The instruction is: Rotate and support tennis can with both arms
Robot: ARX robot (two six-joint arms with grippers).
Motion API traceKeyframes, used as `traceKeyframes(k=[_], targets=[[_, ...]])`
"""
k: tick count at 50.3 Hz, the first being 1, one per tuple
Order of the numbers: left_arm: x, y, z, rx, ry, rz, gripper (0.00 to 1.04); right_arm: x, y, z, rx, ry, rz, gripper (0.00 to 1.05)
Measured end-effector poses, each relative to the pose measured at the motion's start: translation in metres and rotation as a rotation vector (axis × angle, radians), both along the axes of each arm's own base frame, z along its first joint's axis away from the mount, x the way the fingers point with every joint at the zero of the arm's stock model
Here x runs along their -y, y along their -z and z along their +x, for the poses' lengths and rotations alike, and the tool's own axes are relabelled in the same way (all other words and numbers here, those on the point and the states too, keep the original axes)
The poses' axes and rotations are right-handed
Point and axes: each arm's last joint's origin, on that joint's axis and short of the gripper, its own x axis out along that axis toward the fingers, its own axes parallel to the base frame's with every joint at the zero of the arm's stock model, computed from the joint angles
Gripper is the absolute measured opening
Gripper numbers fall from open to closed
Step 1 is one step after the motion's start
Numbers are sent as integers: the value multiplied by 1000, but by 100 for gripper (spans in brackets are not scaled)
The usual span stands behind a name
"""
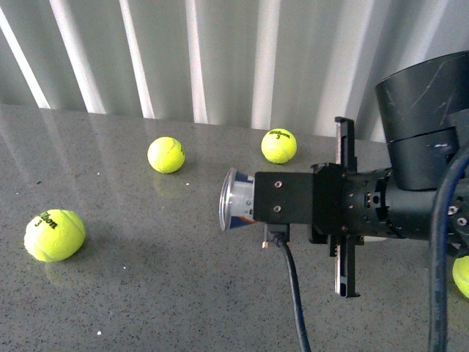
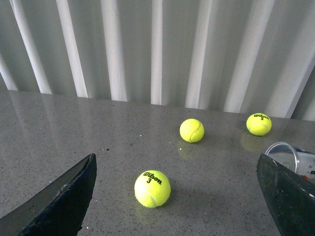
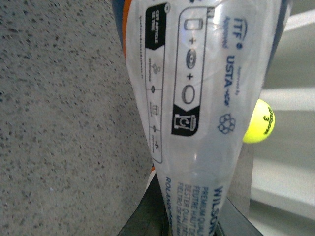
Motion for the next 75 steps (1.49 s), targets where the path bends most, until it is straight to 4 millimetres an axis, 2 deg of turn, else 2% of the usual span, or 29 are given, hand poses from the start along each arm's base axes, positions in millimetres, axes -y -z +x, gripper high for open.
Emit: traceKeyframes(k=[9,25,36,44,50,59,61,75], targets=[[0,0,0,0,0,0,98,-15,16,1,-4,-19,-30,6],[0,0,0,0,0,0,98,-14,37,1,-11,6,-89,6],[0,0,0,0,0,0,98,-13,43,-2,6,-44,-109,7],[0,0,0,0,0,0,98,-14,45,-6,-1,-33,-136,42],[0,0,0,0,0,0,98,-14,45,-9,-37,-9,-145,60],[0,0,0,0,0,0,98,-16,30,-14,-104,42,-139,93],[0,0,0,0,0,0,98,-16,27,-15,-109,50,-136,98],[0,0,0,0,0,0,98,-12,3,-20,-229,112,-87,98]])
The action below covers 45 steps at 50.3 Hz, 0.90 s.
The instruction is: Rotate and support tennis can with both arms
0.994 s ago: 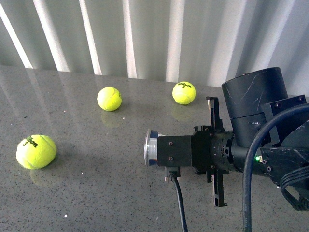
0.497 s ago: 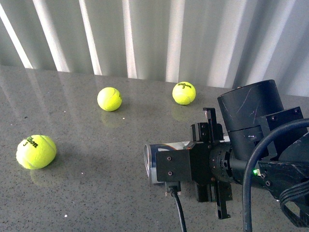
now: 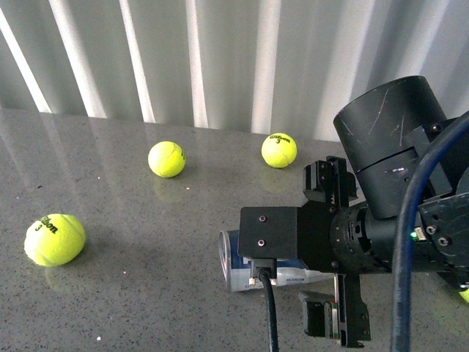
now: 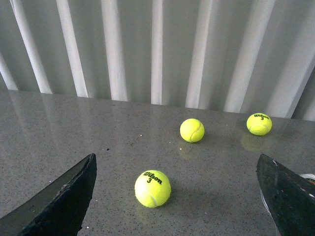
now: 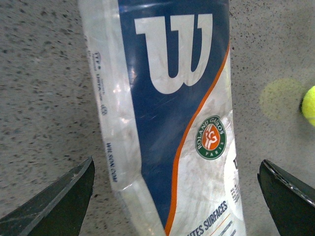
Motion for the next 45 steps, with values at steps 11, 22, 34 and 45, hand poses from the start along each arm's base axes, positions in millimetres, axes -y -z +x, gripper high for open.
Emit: traceKeyframes(k=[11,22,34,45], targets=[[0,0,0,0,0,0,98,14,-24,-5,-33,81,151,98],[0,0,0,0,0,0,98,49,-54,-7,47,225,352,98],[0,0,0,0,0,0,98,130,-87,9,324,728,535,98],[0,0,0,0,0,0,98,194,-137,-22,675,1041,791,98]])
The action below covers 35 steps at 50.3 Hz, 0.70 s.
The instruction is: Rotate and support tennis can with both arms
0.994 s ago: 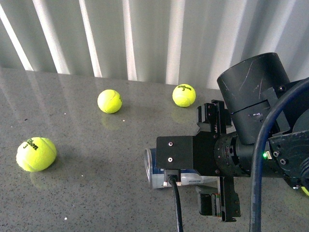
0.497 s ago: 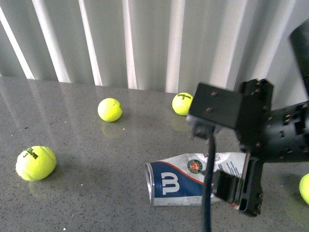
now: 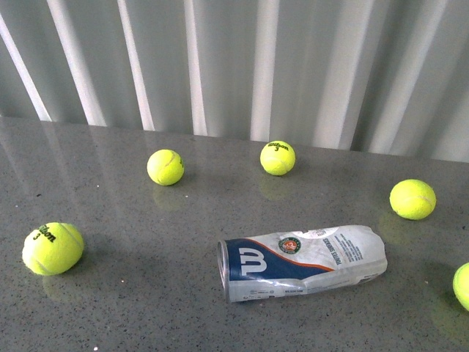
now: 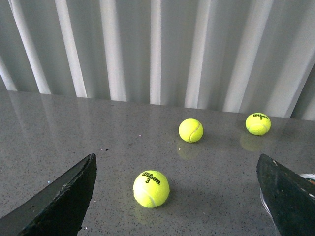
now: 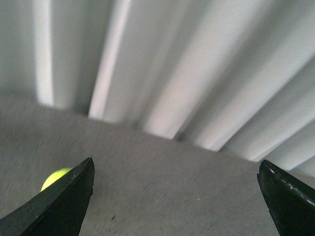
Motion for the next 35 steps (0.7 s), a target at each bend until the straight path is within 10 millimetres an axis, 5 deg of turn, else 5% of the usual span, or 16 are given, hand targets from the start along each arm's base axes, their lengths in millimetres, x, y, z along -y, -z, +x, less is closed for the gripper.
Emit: traceKeyframes(k=[5,10,18,30,35], targets=[[0,0,0,0,0,0,98,8,-24,-22,133,-9,61,94],[0,0,0,0,-1,0,98,-3,-31,-56,129,-164,215,78],[0,0,0,0,0,0,98,-27,-13,-104,159,-209,298,45],[0,0,0,0,0,0,98,-35,16,-124,140,-199,319,6],[0,0,0,0,0,0,98,-43,24,-134,152,-181,317,3]])
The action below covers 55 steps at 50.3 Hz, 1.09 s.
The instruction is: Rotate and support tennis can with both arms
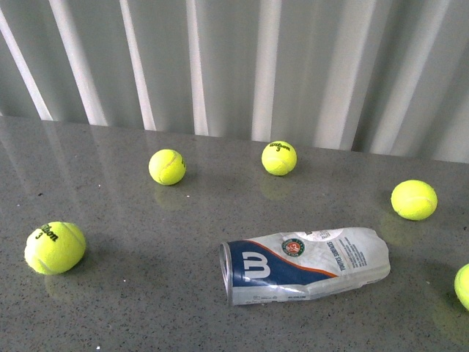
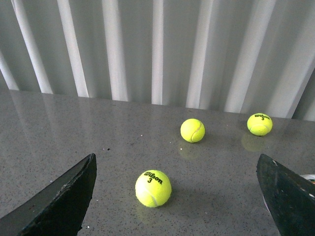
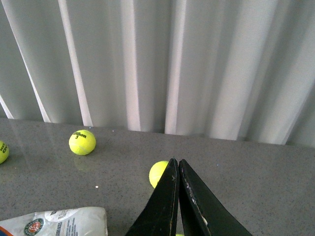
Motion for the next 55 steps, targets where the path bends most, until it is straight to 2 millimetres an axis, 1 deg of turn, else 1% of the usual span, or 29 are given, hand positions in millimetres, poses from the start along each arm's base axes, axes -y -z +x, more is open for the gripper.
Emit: traceKeyframes(k=[4,14,34,40,55], targets=[[0,0,0,0,1,0,98,-5,7,-7,0,-27,1,3],[0,0,0,0,0,0,98,-5,17,-18,-2,-23,1,3],[0,0,0,0,0,0,98,-6,26,-32,1,-24,1,3],[0,0,0,0,0,0,98,-6,34,-35,9,-24,1,3],[0,0,0,0,0,0,98,-6,33,-41,16,-24,2,3]])
